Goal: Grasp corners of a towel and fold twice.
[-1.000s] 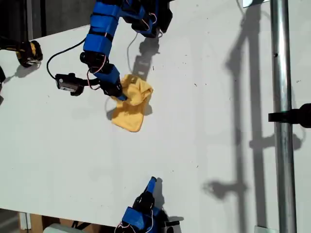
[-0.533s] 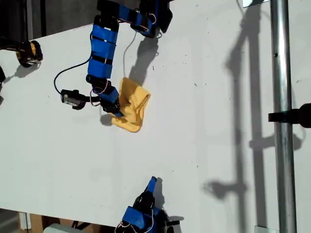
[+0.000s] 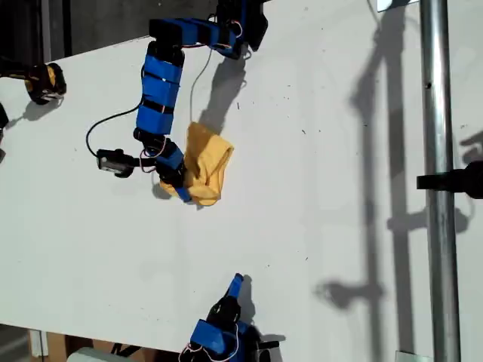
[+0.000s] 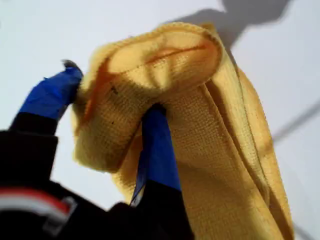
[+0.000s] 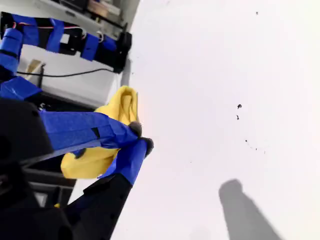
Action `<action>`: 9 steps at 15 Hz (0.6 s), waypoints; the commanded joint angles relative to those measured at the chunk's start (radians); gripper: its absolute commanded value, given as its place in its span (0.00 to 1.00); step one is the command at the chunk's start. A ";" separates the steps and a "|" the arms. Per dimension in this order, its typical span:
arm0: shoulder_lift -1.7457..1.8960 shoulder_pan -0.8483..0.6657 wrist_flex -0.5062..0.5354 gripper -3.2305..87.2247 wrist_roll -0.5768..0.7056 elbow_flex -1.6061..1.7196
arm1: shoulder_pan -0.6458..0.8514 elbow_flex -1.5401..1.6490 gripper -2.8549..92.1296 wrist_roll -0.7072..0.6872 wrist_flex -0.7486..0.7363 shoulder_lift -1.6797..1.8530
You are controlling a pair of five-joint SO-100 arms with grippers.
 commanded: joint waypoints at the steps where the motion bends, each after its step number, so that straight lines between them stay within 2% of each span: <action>1: 0.006 -0.032 -0.025 0.03 -0.011 -0.005 | 0.037 0.011 0.32 -0.044 -0.055 0.341; 2: 0.006 -0.034 -0.023 0.03 -0.003 -0.003 | 0.049 0.028 0.26 -0.078 -0.035 0.433; 4: 0.006 -0.034 -0.034 0.03 0.014 0.003 | 0.063 0.109 0.19 -0.072 0.106 0.611; 7: 0.006 -0.064 -0.043 0.03 -0.037 0.041 | 0.041 0.359 0.22 0.025 0.394 0.862; 9: 0.006 -0.058 -0.083 0.03 -0.032 0.087 | -0.032 0.630 0.20 0.107 0.417 1.112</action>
